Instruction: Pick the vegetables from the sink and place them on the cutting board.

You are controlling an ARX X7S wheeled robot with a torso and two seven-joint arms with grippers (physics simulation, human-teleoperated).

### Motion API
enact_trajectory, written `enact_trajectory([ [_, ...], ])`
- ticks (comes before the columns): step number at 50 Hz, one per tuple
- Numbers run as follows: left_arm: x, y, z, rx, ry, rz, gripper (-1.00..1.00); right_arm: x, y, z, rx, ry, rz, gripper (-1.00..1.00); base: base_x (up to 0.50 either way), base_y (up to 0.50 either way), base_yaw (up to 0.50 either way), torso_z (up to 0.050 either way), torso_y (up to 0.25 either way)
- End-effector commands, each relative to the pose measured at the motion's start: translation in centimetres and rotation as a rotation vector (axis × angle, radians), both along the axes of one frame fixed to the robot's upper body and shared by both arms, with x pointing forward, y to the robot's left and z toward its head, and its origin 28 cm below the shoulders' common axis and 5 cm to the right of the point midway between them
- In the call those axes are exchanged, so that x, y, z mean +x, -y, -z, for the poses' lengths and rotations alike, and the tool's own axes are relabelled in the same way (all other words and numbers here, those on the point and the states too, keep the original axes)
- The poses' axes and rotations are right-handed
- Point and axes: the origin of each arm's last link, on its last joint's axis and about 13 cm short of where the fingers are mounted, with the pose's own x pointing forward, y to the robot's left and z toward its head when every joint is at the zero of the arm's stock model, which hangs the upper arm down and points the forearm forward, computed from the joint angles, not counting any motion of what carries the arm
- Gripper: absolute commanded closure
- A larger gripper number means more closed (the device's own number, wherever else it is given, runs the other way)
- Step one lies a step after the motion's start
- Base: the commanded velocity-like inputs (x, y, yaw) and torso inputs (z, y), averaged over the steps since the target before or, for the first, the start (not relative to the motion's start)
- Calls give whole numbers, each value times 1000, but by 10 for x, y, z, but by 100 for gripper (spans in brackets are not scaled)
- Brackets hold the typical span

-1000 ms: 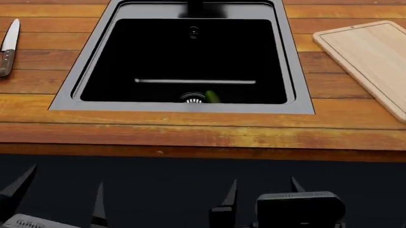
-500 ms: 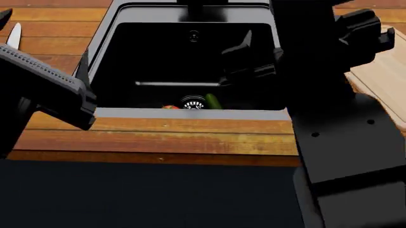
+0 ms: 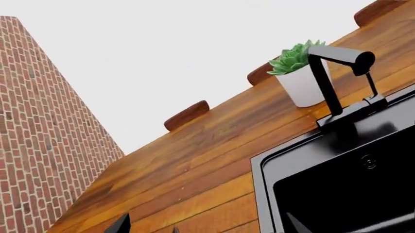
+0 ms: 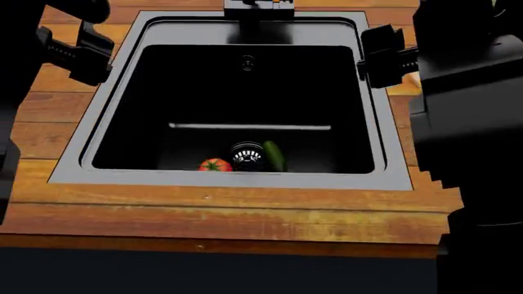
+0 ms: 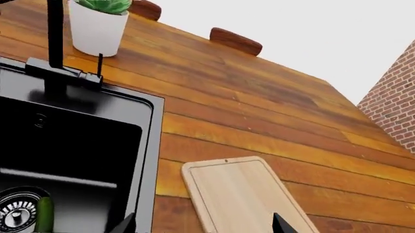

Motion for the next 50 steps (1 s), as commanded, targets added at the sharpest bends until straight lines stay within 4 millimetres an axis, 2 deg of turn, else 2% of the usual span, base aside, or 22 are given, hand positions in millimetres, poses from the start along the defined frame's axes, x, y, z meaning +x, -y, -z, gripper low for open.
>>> enact_trajectory([
  [1,13,0,11,-62,-79,-35,-100,9,15,24,-44,-89,97,-100,500,0,0,0,0],
  [10,14,-6,13,-85,-87,-71,-100,9,14,14,-63,-66,84,-100,500,0,0,0,0],
  [29,12,-12,21,-86,-103,-97,-100,7,15,14,-82,-54,99,-100,500,0,0,0,2],
  [42,10,-20,25,-67,-91,-103,-100,-2,11,2,-130,-43,64,-100,500,0,0,0,3],
  [45,10,-21,26,-75,-80,-111,-100,-2,10,4,-127,-48,56,-100,500,0,0,0,0],
  [48,7,-22,31,-13,-45,-115,-100,-2,10,6,-125,-53,50,-100,500,0,0,0,3],
  [49,5,-23,30,-62,-38,-51,-100,-2,9,7,-122,-61,38,-100,500,0,0,0,0],
  [50,3,-24,30,-81,-30,-60,-100,-3,9,7,-126,-61,34,-100,500,0,0,0,0],
])
